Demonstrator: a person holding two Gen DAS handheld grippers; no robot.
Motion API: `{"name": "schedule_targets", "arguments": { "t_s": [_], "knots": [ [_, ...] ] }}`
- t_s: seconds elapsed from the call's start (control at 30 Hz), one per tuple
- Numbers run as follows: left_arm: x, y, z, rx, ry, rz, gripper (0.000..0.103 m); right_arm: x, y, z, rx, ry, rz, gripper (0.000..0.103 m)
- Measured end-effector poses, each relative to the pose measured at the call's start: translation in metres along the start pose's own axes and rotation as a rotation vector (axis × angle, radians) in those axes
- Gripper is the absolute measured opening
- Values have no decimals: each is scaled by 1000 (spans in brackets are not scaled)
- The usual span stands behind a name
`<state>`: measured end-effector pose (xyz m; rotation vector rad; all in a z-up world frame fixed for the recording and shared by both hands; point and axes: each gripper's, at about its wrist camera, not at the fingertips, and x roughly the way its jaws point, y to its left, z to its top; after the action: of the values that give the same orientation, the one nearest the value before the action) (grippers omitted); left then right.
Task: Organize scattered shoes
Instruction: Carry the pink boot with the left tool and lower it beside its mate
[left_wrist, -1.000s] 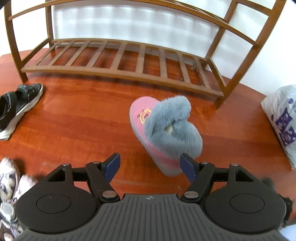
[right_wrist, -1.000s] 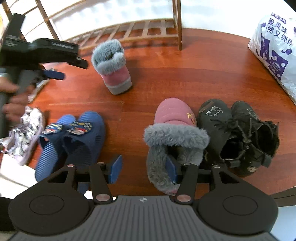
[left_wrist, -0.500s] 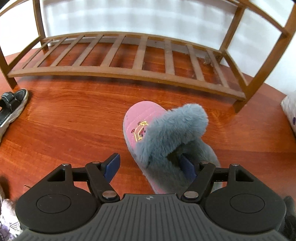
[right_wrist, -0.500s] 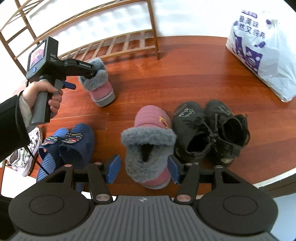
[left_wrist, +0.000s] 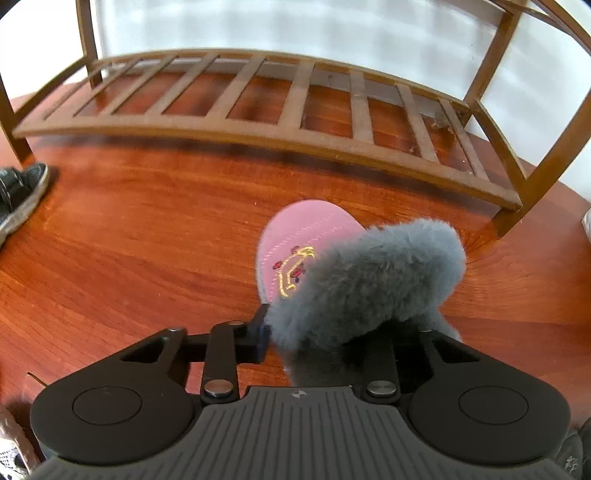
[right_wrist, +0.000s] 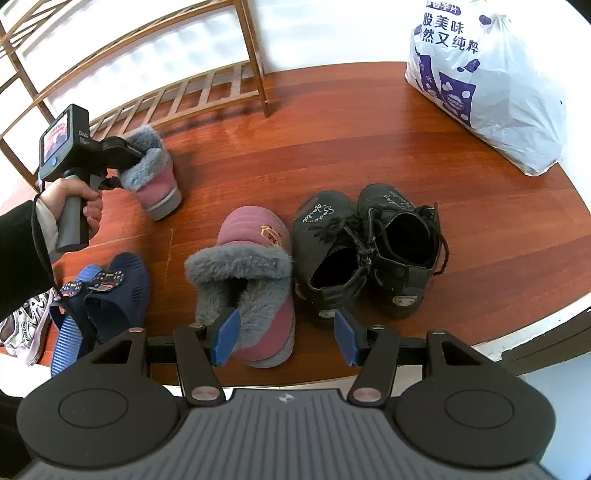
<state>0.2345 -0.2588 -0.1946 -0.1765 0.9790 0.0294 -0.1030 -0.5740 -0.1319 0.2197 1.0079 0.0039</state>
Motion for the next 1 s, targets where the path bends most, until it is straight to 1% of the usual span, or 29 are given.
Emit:
{"name": "schedule_targets", "arguments": {
  "t_s": [0.2, 0.33, 0.47, 0.57, 0.73, 0.77, 1.0],
  "knots": [
    [-16, -2, -2, 0, -8, -33, 26, 5, 3, 4, -12, -2, 19, 62],
    [-35, -4, -6, -12, -23, -62, 26, 8, 5, 8, -20, -7, 32, 62],
    [-63, -4, -14, -24, -19, -102, 26, 11, 7, 14, -31, -17, 46, 62],
    [-84, -3, -25, -26, -16, -127, 26, 13, 7, 18, -37, -26, 57, 62],
    [-106, -2, -42, -26, -10, -140, 26, 17, 4, 23, -51, -29, 75, 62],
    [-112, -3, -50, -27, -3, -141, 26, 17, 3, 23, -56, -30, 76, 62],
    [-128, -17, -90, -5, 47, -176, 26, 20, -3, 29, -85, -28, 77, 62]
  ]
}}
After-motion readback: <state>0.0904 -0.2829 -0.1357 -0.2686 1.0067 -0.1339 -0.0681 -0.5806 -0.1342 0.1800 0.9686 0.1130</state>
